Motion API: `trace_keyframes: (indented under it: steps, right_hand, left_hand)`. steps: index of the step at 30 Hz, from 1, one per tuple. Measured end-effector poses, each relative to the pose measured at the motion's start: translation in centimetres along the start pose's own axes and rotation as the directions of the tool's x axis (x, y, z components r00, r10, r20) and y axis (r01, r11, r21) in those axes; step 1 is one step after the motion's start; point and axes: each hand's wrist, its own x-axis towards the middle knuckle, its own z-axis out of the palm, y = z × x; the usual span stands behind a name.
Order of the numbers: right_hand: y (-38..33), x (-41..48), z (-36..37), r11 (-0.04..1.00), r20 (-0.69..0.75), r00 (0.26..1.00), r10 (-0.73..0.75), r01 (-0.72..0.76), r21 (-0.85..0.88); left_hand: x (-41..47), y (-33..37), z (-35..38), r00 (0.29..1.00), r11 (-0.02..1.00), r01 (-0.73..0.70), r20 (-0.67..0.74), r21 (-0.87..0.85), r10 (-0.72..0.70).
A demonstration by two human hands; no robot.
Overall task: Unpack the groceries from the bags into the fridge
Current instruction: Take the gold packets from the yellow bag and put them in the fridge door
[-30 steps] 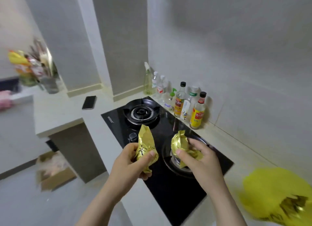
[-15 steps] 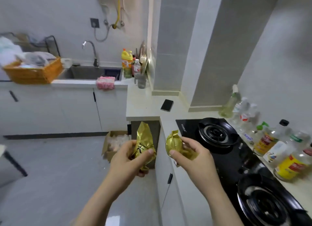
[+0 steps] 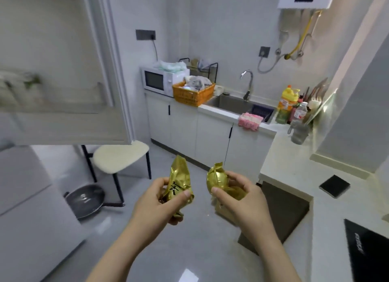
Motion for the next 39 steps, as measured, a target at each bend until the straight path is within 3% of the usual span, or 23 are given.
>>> trace_keyframes:
  steps: [5,15,28,39]
  right_hand:
    - [-1.2,2.3,4.2,0.996,0.199,0.977,-0.079,0.071,0.049]
    - [-5.7,3.7,11.9,0.967,0.403,0.88,-0.251,0.248,0.06]
    - [-13.5,6.0,22.5,0.888,0.393,0.807,-0.44,0.457,0.057]
    - [-15.7,8.9,28.3,0.869,0.365,0.816,-0.448,0.494,-0.038]
  left_hand:
    - [-1.7,-0.3,-3.7,0.971,1.0,0.016,-0.238,0.011,-0.013]
    - [-3.4,-1.5,-11.2,0.898,0.996,0.01,-0.437,-0.084,-0.046]
    - [-1.7,0.4,-24.2,0.862,0.989,-0.141,-0.497,-0.04,0.103]
    - [1.3,-0.4,-30.9,0.893,0.991,-0.136,-0.433,0.001,0.123]
